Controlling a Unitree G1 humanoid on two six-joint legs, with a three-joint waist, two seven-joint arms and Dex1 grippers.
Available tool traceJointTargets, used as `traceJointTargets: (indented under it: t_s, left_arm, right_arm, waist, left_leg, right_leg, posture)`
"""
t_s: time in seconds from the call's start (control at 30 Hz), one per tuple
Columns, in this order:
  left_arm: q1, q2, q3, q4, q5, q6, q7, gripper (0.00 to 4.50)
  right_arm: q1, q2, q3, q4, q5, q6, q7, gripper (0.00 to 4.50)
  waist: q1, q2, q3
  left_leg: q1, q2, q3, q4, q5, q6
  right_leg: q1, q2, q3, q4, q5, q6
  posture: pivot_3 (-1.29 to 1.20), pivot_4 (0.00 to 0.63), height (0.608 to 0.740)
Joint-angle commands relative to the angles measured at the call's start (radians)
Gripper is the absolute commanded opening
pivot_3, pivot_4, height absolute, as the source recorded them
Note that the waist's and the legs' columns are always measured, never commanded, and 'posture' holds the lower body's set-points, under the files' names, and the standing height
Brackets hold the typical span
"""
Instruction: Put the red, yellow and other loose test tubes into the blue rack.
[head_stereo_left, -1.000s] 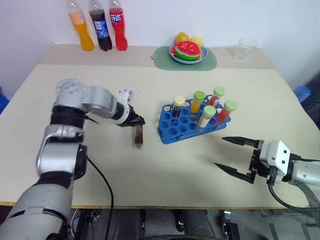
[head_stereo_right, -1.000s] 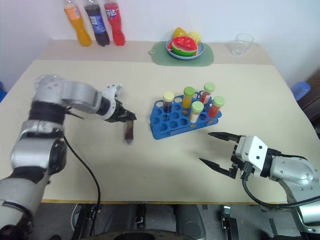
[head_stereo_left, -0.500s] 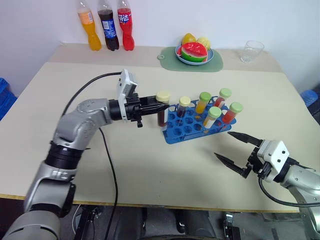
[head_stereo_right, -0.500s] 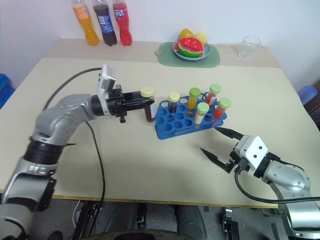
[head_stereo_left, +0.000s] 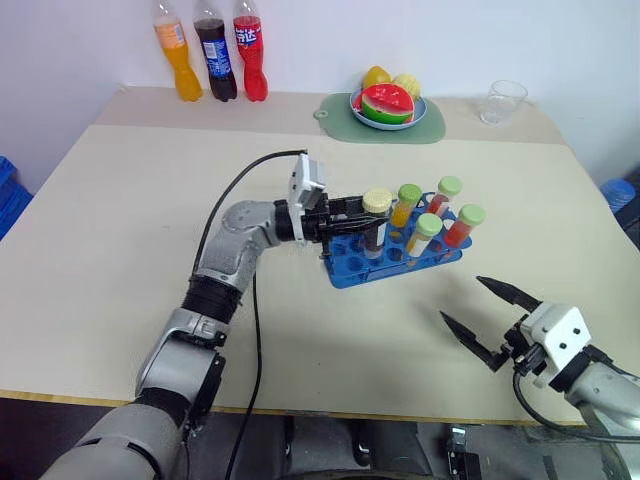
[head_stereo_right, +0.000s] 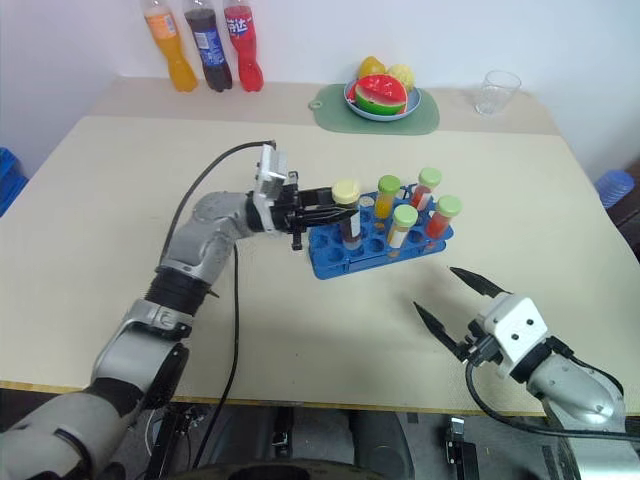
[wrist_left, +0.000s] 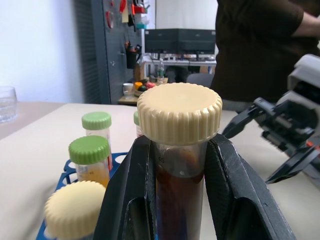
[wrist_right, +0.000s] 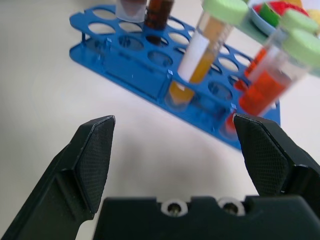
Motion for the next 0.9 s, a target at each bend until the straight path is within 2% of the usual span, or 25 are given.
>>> traceJointTargets:
  t_s: [0.03,0.3,0.67,0.9]
  left_arm:
    - [-0.020,-0.026,-0.006,0.023,0.047,-0.052,-0.001,0.76]
    - [-0.014,-0.031,-0.016,0.069,0.128,-0.078,-0.002,0.76]
    - [-0.028,-0.013,-0.005,0.111,0.160,-0.049,0.026,0.76]
    - [-0.003,-0.017,-0.007,0.059,0.140,-0.019,-0.016,0.76]
  right_arm:
    - [0.059,0.020,-0.057,-0.067,0.018,-0.022,-0.007,4.21]
    - [0.159,0.064,-0.092,-0.124,0.037,-0.034,-0.007,4.21]
    - [0.096,0.060,-0.081,-0.126,0.080,-0.012,-0.014,4.21]
    - [0.073,0.050,-0.075,-0.122,0.086,0.000,-0.006,4.21]
  waist:
    - [-0.001,0.000,0.000]
    - [-0.003,0.000,0.000]
    - [-0.003,0.001,-0.001]
    - [-0.002,0.001,-0.001]
  left_leg:
    - [0.000,0.000,0.000,0.000,0.000,0.000]
    - [0.001,0.001,0.000,0.000,0.000,0.000]
    - [0.001,0.002,0.000,0.000,0.000,0.000]
    - [0.001,0.002,0.000,0.000,0.000,0.000]
  right_leg:
    - [0.000,0.000,0.000,0.000,0.000,0.000]
    - [0.000,0.001,0.000,0.000,0.000,0.000]
    - [0.000,0.001,0.000,0.000,0.000,0.000]
    - [0.000,0.001,0.000,0.000,0.000,0.000]
  posture:
    - [0.00,0.150,0.740]
    - [0.00,0.150,0.740]
    - [0.00,0.150,0.740]
    - [0.00,0.150,0.740]
